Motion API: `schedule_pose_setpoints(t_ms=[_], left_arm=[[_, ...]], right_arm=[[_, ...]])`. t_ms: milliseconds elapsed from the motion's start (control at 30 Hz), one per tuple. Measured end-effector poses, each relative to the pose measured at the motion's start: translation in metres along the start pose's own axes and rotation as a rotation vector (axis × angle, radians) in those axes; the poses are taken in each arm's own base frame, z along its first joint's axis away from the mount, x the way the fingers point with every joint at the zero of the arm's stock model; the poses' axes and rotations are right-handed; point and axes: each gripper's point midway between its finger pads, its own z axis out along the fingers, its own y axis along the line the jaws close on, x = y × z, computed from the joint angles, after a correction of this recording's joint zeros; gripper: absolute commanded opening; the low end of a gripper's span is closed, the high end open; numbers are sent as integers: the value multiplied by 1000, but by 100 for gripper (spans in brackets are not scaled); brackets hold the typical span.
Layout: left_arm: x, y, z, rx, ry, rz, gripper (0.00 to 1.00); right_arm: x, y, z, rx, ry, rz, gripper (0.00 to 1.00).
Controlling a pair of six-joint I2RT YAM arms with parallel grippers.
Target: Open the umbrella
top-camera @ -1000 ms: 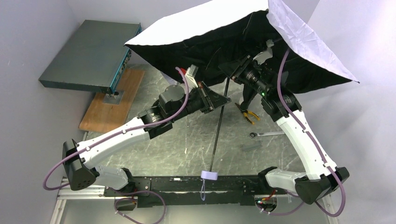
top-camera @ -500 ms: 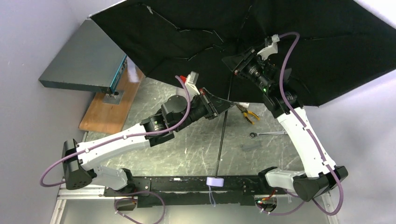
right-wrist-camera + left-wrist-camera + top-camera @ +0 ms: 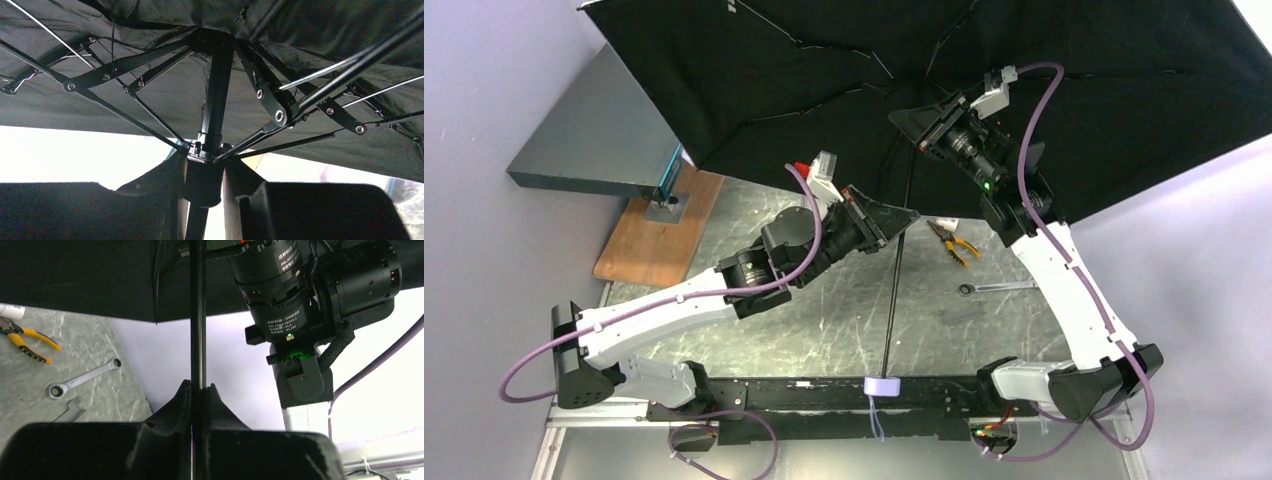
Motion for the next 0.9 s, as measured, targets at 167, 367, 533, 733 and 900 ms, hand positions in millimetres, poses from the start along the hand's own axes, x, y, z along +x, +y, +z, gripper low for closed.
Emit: schedule_pose_setpoints(t_ms=[167,367,533,733,900], left_arm=[[7,-1,-4,-1,70,27,0],[13,-7,-14,-5,191,69,0],[21,-8,-20,0,285,84,0],[24,2,-20,-17,343,98,0],[29,1,-19,19,371,117,55]], right_arm=[[7,11,-10,-60,26,-8,0],[19,37,-21,-133,39,-62,0],[31,50,-33,-185,52,-81,0],[41,44,-38,-177,69,-97,0],[35,40,-48,-137,38,-125,0]])
